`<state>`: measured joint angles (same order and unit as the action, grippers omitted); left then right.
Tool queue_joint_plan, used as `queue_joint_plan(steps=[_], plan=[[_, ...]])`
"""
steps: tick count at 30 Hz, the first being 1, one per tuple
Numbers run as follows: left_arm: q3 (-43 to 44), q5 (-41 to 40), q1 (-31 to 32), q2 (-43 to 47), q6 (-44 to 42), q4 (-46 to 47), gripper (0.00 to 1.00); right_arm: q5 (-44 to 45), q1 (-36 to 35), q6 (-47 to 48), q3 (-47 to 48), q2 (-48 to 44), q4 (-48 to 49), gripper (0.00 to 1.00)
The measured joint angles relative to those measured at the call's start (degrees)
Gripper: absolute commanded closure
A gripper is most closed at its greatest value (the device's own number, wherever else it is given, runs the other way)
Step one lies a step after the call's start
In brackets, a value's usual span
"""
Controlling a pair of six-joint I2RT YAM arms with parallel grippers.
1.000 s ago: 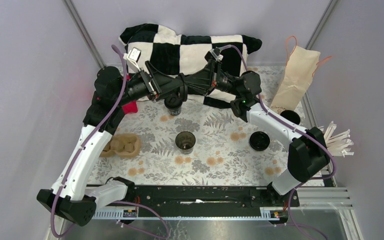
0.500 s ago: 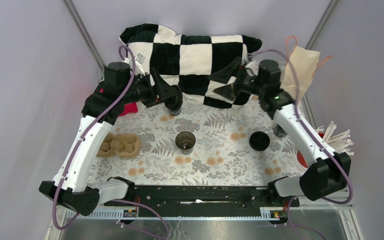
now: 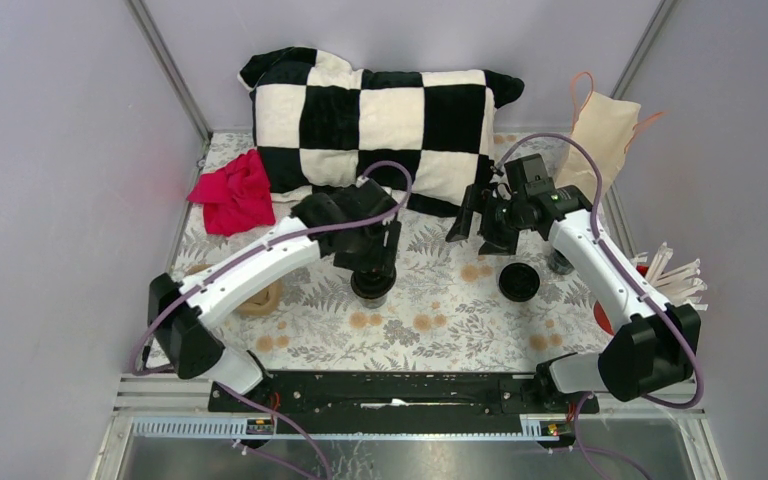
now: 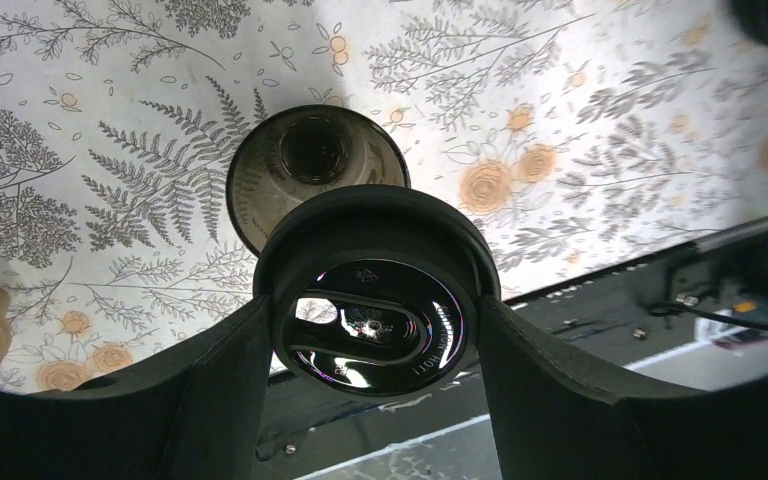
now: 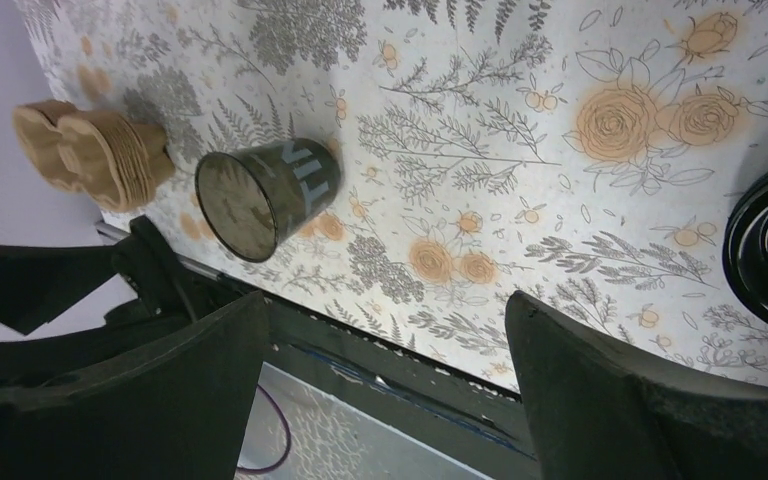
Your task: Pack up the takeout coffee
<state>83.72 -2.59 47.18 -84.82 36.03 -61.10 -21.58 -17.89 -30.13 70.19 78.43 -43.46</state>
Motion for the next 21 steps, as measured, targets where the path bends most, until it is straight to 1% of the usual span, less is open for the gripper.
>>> queue_joint_plan(steps=[2,5,13,21], plan=[[-0.3,-2.3,2.2,-2.1,0.2,-0.4,0.37,0.0,0.0,1.0,-0.5,-0.4,-0.5,0.06],[-0.6,-4.5,3.8,-4.3,0.4,-0.7,0.36,-0.1,0.0,2.4,-0.6,-1.3,-1.0,0.05],[-2.4,-7.9,3.8,-5.9,0.6,0.2,0.36,-0.4,0.0,4.7,-0.9,-2.6,-1.2,0.05],[-3.7,-9.0,3.8,-6.8,0.0,2.1,0.36,-0.7,0.0,4.6,-2.3,-2.8,-1.0,0.05]])
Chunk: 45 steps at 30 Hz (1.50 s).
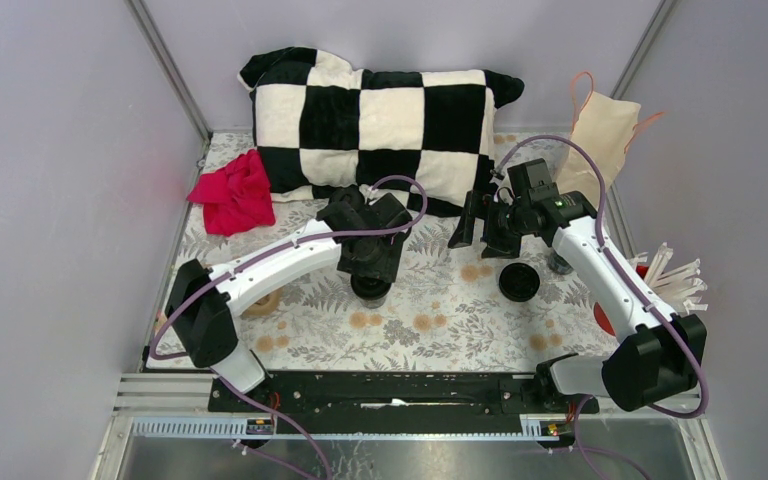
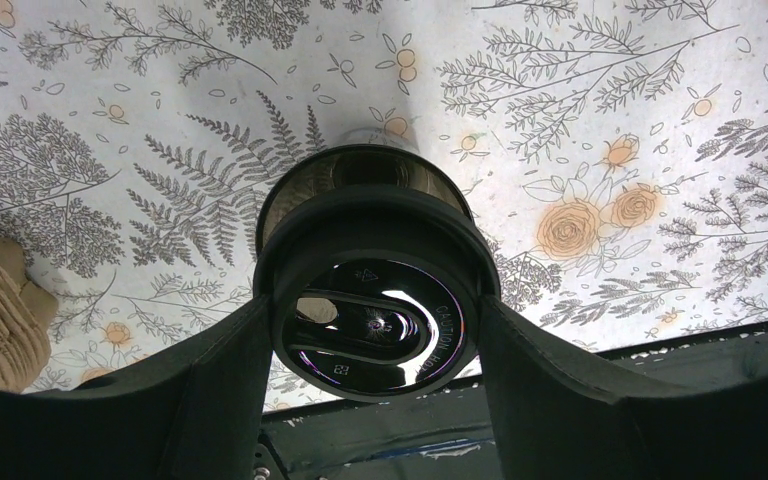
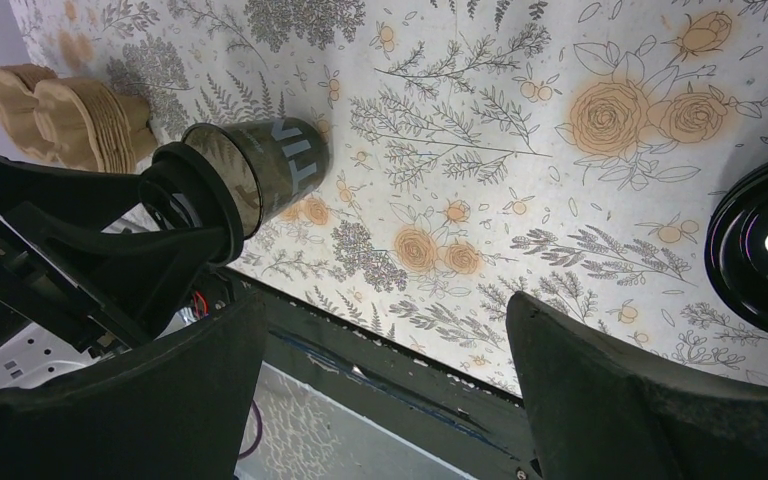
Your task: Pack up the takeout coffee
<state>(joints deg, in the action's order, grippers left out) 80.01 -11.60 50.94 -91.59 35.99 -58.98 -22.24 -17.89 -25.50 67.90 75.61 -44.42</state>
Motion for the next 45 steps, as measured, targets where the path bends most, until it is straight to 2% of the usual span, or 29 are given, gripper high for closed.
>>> queue_joint_plan(steps=[25,35,38,41,45], plan=[[-1.3,-0.4,-0.8,-2.1,-1.5,2.1,0.34,-1.4,0.0,-0.5,-0.1,0.0,1.0,0.04],[-1.4,-0.3,-0.8,-2.3,-1.7,2.2,0.2,-1.4,0.0,-0.5,-0.2,0.0,1.4,0.04],[-1.4,-0.2,-0.8,-2.4,-1.9,2.2,0.19,-1.5,0.0,-0.5,-0.3,0.0,1.4,0.04],[-1.4,-0.1,-0.8,-2.4,-2.0,2.1,0.11,-1.5,0.0,-0.4,-0.3,0.0,1.4,0.04],[-0.2,0.1,-0.8,-2.4,-2.2,1.2,0.04,-2.6,0.0,-0.4,-0.4,0.1,1.5,0.03]])
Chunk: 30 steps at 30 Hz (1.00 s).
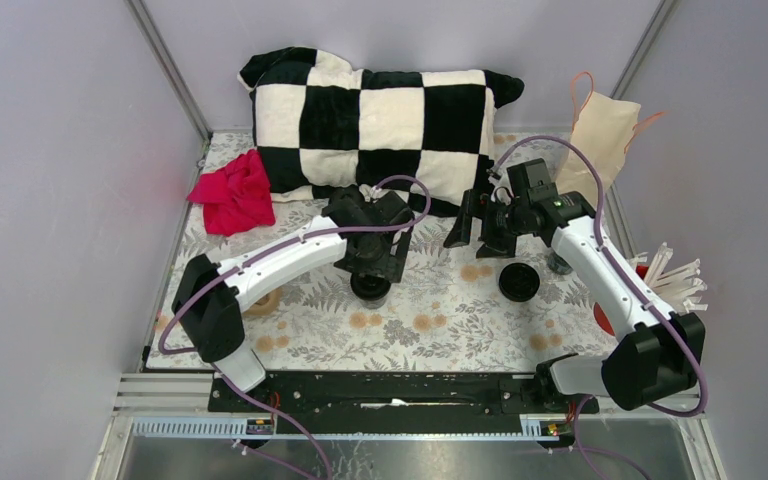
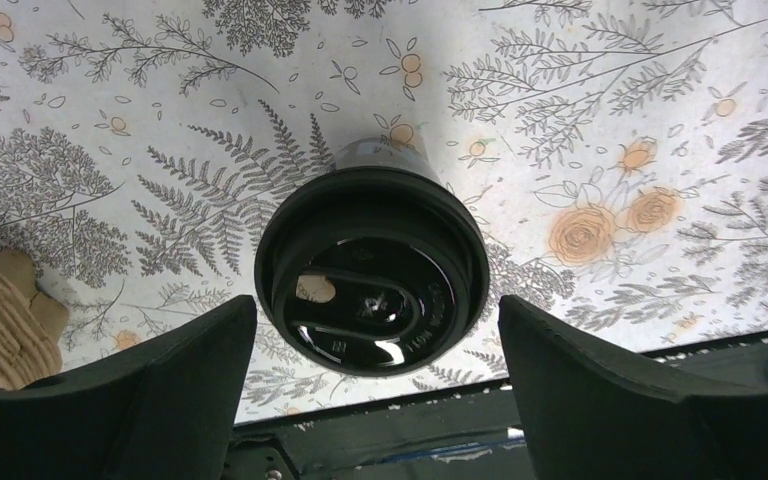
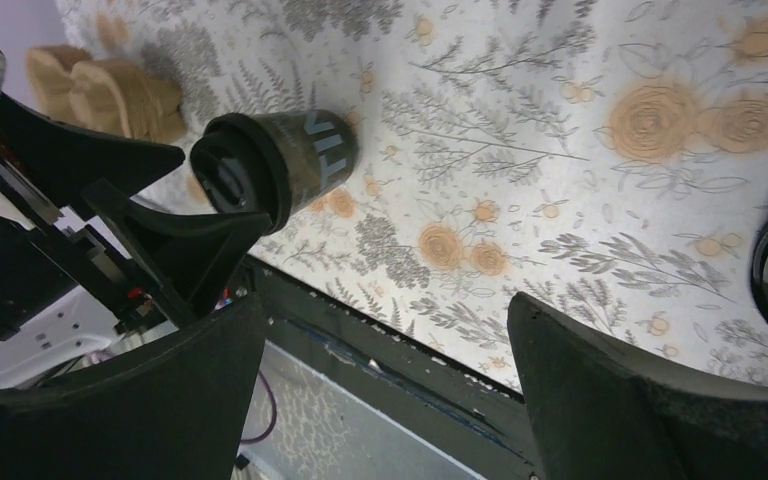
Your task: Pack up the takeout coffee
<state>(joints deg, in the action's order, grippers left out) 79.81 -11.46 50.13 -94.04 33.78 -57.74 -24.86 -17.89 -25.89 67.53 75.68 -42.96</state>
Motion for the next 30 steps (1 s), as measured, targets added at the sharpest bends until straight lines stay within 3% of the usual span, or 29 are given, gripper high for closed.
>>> queue_joint_plan(steps=[6,13,16,19,30], plan=[[4.2,4.9,-3.1,3.3,0.3,-3.0,0.02,-9.0,-1.5,1.0,-1.0,3.4,3.6,0.04],[-15.3,25.0,-25.3,22.5,0.8,6.6,0.19,-21.7,-11.8,0.0,-3.4,16.2,16.0,0.12],[-23.8,32.3,-30.3,24.9,1.0,10.5,0.3,-25.3,-14.2,-2.3,-4.7,19.8,21.7,0.22],[-29.9,37.5,-32.9,24.9,1.2,13.9,0.36,-27.2,-14.3,-4.2,-5.7,21.3,26.8,0.37],[-33.2,44.8,-35.3,23.7,1.6,21.4,0.44,-29.2,-14.3,-9.5,-9.5,24.6,38.3,0.57]])
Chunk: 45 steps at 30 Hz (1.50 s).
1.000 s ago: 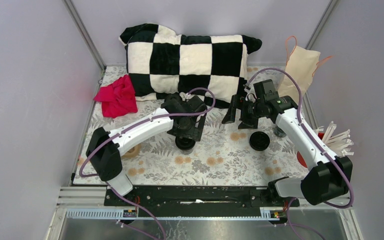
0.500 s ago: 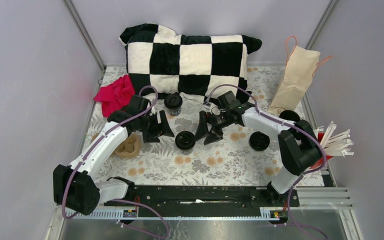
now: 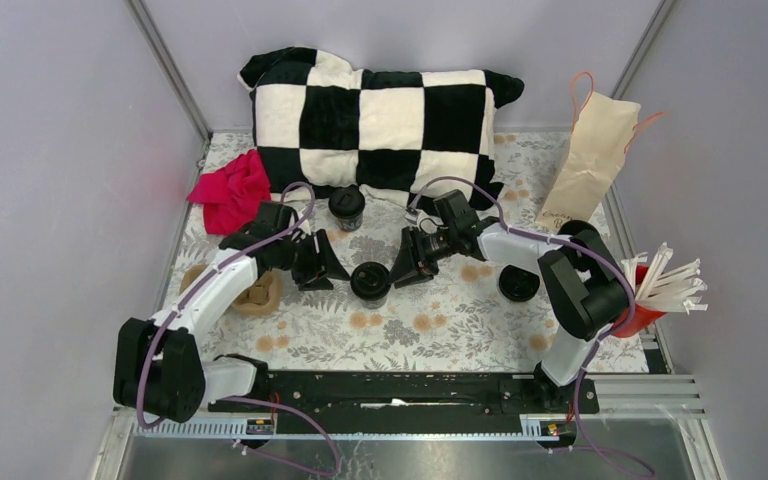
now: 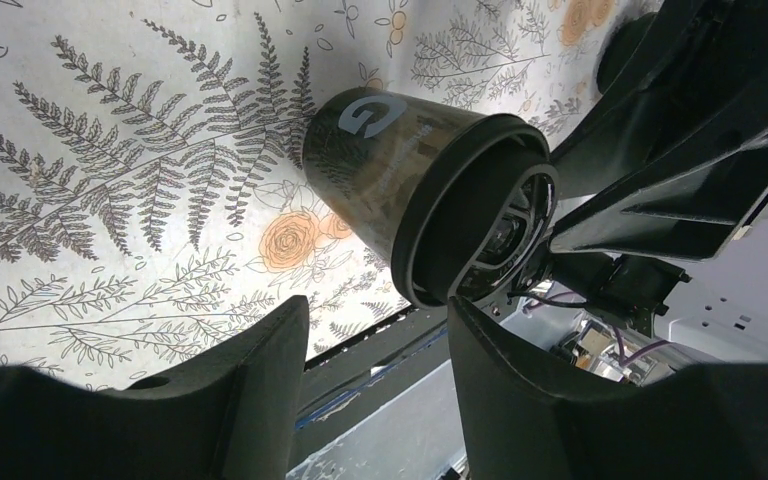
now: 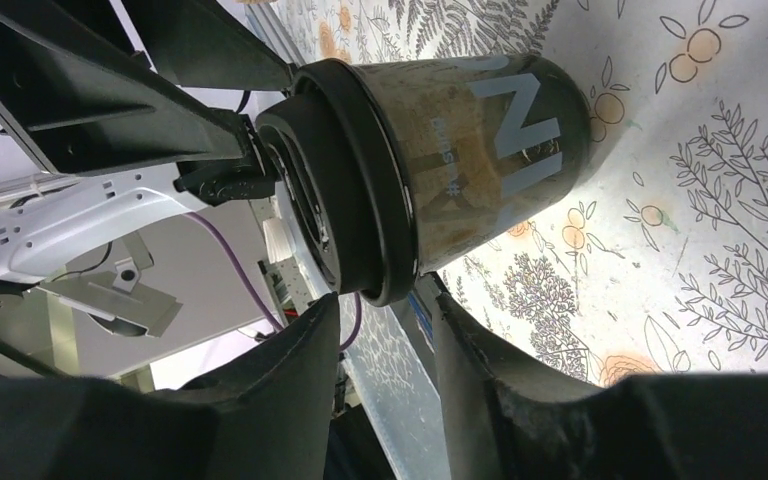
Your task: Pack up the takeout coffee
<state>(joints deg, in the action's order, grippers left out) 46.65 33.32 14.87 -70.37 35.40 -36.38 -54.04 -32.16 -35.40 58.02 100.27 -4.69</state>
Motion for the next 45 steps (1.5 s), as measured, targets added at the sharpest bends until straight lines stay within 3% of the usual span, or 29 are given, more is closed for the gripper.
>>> queue_joint_plan(steps=[18,30,38,45], plan=[[0.0,2.5,0.0,-5.8,-0.5,3.5,0.52,-1.6,1.8,-7.5,-3.3,1.3,12.0,0.71],[0.0,2.9,0.0,-8.6,-0.7,3.9,0.54,-2.5,2.4,-8.2,-3.3,3.2,13.3,0.71],[0.1,3.3,0.0,-8.8,-0.7,4.0,0.55,-3.5,2.6,-7.2,-3.3,4.0,13.0,0.6],[0.1,3.7,0.8,-9.2,-0.6,5.0,0.58,-4.0,2.3,-3.2,-3.1,4.0,10.5,0.66]])
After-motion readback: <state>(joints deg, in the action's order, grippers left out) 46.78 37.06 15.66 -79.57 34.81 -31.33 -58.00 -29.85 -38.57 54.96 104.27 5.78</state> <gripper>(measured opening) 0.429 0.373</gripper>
